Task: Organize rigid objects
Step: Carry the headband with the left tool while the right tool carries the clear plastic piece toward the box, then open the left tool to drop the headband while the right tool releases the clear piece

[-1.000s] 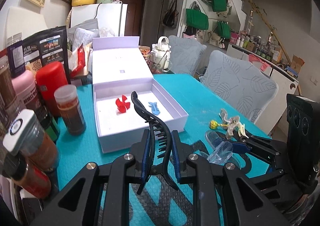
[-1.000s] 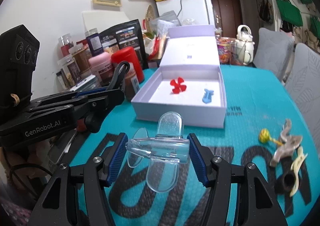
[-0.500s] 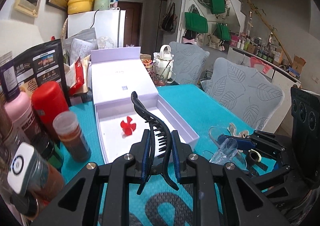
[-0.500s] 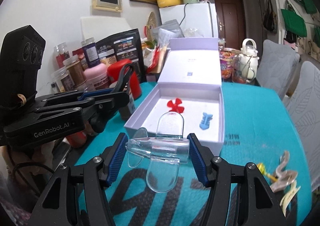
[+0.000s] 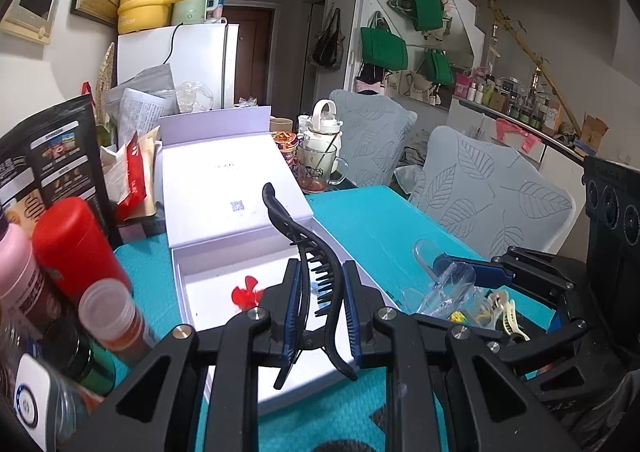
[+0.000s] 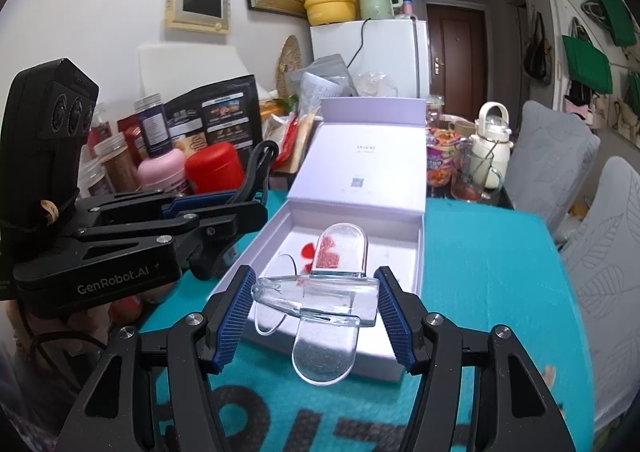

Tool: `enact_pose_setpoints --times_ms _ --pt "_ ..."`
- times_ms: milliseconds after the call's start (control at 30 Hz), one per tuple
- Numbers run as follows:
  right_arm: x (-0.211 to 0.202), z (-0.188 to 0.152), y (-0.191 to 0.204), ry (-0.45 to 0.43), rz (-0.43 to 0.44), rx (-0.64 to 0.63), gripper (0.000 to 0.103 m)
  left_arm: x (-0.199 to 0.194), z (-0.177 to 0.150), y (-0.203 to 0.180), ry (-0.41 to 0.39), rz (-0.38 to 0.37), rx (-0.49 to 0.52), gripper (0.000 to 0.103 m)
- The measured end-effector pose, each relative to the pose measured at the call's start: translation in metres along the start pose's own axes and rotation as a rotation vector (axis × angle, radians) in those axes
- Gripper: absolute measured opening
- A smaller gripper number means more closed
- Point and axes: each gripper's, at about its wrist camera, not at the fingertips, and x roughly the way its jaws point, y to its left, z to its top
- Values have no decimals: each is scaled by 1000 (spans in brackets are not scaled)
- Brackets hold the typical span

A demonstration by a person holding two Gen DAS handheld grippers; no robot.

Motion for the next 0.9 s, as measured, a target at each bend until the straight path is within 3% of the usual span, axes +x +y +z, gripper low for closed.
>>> enact_pose_setpoints --times_ms 667,900 --pt "77 45 -37 5 -16 -34 61 73 34 48 17 39 -15 20" --pt "101 49 -48 21 -31 -16 61 94 29 63 69 60 -23 20"
